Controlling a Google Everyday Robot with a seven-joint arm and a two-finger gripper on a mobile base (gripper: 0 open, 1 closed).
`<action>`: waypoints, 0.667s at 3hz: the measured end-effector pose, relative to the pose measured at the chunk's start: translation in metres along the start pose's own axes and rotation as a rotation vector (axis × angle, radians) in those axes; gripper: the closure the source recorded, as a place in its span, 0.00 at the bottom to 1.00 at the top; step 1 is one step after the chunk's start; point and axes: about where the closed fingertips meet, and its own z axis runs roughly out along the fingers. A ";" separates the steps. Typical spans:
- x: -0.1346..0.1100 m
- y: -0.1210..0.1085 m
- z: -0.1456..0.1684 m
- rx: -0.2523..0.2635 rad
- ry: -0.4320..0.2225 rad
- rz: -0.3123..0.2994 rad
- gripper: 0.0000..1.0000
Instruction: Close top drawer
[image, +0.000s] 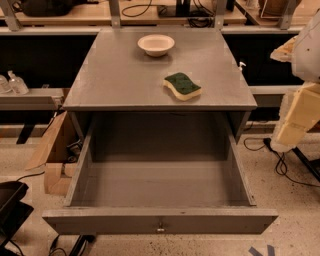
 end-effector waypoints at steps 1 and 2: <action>0.000 0.000 0.000 0.000 0.000 0.000 0.00; 0.002 0.000 0.002 0.007 0.013 -0.002 0.00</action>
Offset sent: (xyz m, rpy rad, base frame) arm 0.0014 -0.0066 -0.0103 -0.0363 0.0082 -0.0105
